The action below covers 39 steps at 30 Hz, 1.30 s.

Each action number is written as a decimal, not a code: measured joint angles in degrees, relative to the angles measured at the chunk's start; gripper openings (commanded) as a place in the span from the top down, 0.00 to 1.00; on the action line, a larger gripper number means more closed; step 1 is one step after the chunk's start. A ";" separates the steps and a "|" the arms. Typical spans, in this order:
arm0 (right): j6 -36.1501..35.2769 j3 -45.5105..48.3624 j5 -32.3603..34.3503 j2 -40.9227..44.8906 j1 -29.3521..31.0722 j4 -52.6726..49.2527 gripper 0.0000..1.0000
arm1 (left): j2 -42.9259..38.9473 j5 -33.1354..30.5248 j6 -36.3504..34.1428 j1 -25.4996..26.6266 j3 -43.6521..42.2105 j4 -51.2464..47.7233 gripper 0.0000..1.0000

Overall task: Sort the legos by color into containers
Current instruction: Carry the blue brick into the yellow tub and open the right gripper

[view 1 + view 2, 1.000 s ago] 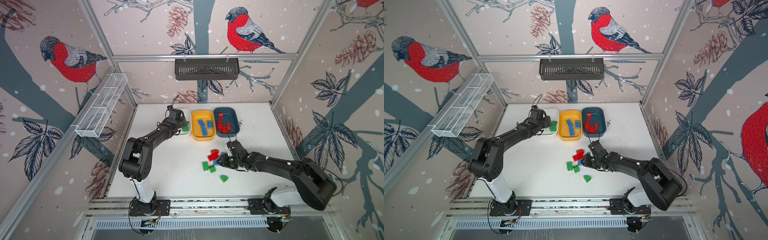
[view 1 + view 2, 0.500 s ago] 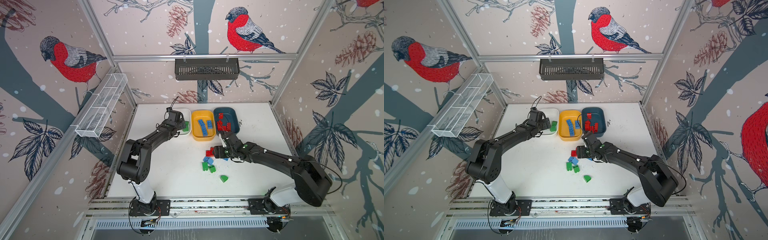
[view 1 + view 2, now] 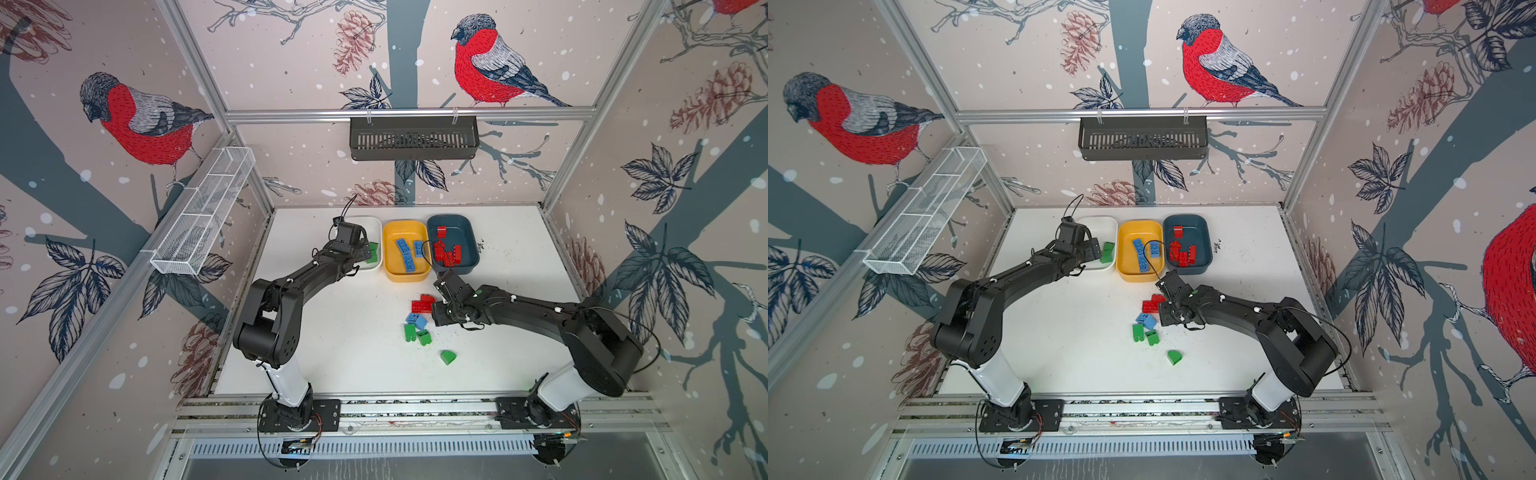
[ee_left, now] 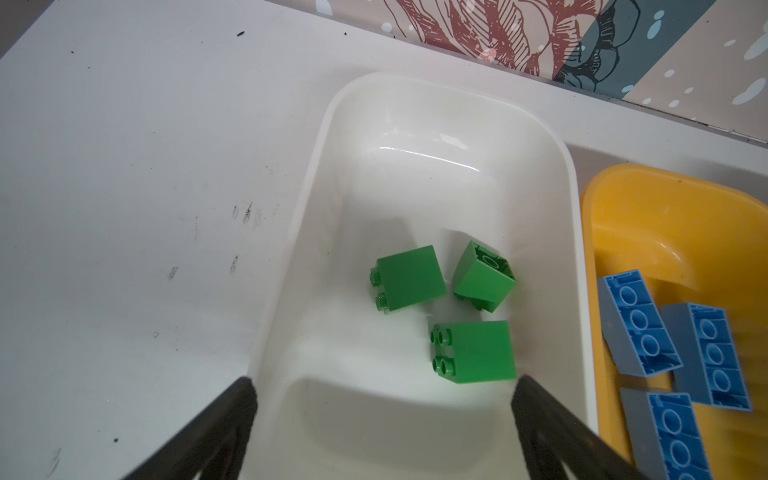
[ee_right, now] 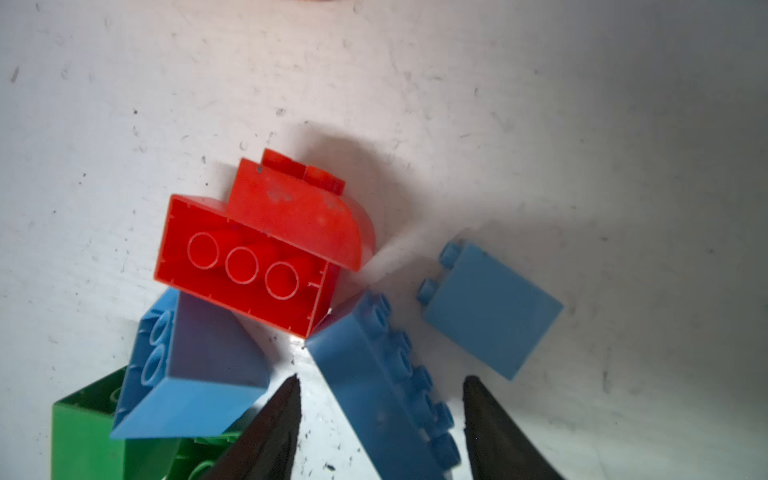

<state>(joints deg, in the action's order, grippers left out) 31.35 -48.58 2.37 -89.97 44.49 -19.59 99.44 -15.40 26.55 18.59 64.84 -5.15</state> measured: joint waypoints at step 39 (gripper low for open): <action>-7.58 -22.62 4.85 -13.68 -2.27 12.37 0.73 | -14.27 15.23 0.02 0.00 -7.52 -2.32 0.03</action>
<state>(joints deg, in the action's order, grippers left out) 23.77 -71.20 7.22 -103.66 42.22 -7.22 85.17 -0.16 26.57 18.59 57.32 -7.46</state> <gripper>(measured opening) 0.271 0.967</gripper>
